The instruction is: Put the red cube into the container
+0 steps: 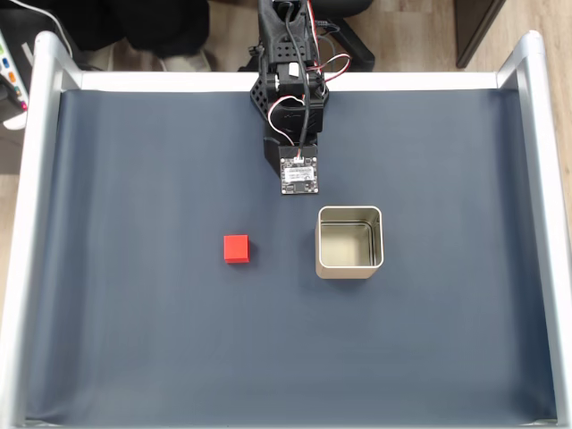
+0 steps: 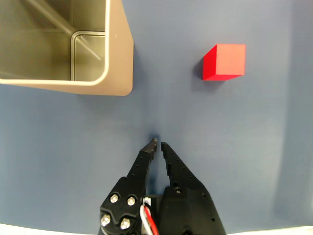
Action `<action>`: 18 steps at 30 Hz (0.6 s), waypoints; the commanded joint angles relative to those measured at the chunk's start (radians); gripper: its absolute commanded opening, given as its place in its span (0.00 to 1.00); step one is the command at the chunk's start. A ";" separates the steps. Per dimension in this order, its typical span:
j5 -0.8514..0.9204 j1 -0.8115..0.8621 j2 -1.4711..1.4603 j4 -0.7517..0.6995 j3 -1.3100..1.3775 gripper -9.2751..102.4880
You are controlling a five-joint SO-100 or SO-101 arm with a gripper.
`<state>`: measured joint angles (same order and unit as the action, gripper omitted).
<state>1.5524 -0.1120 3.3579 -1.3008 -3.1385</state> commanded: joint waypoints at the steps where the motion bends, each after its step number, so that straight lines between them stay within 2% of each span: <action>1: 0.006 0.006 -0.003 0.002 0.009 0.09; 14: 0.031 0.005 -0.003 0.009 0.009 0.09; 18: 0.020 0.011 -0.012 0.089 0.009 0.09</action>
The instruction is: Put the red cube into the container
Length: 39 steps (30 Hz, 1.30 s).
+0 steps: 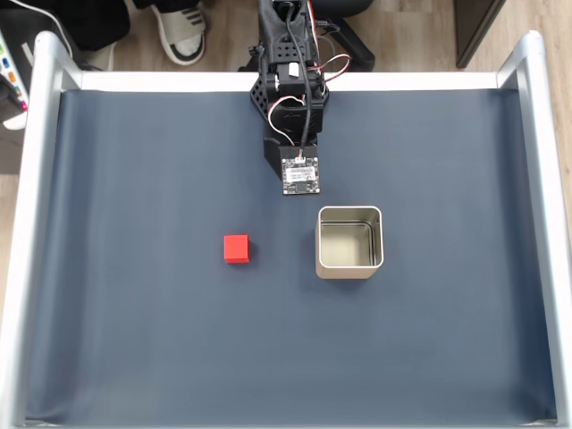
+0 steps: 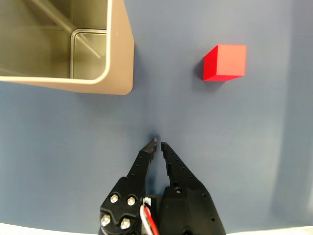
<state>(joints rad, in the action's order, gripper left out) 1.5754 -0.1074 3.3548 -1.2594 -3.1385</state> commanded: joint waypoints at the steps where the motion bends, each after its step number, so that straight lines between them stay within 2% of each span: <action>1: -0.005 0.015 -0.012 0.071 0.009 0.09; 9: -0.067 0.037 -0.038 0.362 0.029 0.09; 14: -0.049 0.078 -0.081 0.446 0.064 0.09; 25: -0.021 0.143 -0.259 0.407 0.301 0.08; 39: 0.293 0.411 -0.721 0.351 0.646 0.09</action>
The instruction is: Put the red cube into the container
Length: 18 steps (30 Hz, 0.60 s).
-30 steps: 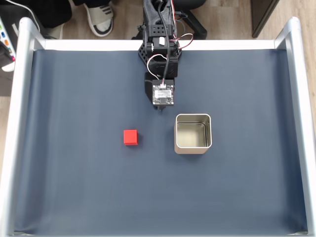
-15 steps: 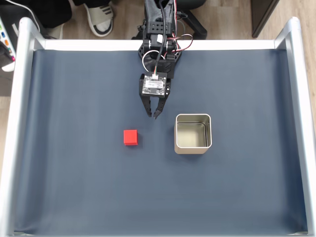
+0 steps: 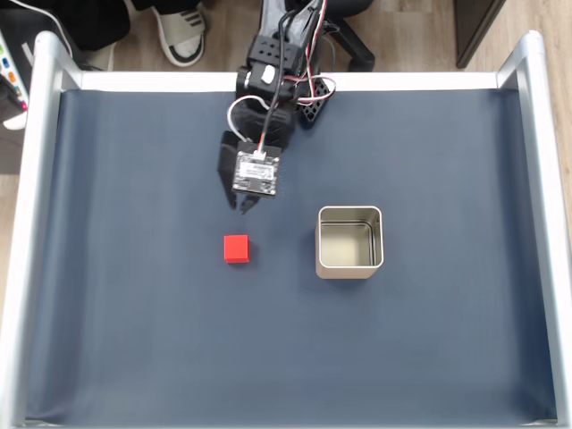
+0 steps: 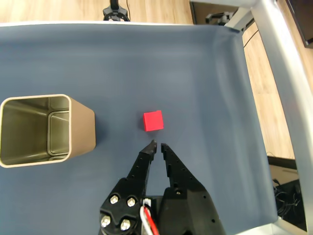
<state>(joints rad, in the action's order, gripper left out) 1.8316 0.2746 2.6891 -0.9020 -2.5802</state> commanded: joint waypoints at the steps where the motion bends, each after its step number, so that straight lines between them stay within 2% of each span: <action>1: 0.043 0.037 -0.091 -0.015 0.112 0.09; 5: 0.026 0.046 -0.218 -0.055 0.196 0.13; 12: 0.014 0.069 -0.351 -0.075 0.253 0.29; 18: 0.041 0.083 -0.420 -0.018 0.259 0.33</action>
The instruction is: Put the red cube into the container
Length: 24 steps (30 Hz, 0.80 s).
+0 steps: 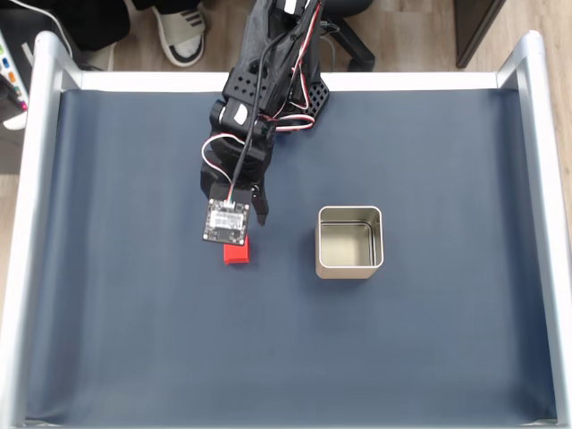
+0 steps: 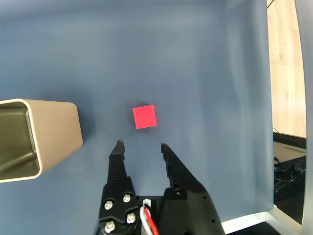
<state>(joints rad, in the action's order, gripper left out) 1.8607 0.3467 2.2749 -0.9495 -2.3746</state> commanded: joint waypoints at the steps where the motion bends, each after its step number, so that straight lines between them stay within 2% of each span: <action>1: 0.015 0.012 -0.017 0.041 0.057 0.33; 10: 0.043 0.025 -0.150 0.278 0.061 0.36; 24: 0.112 0.014 -0.268 0.454 0.000 0.36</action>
<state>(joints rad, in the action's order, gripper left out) 1.9620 0.3636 2.0064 -0.5200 -2.3807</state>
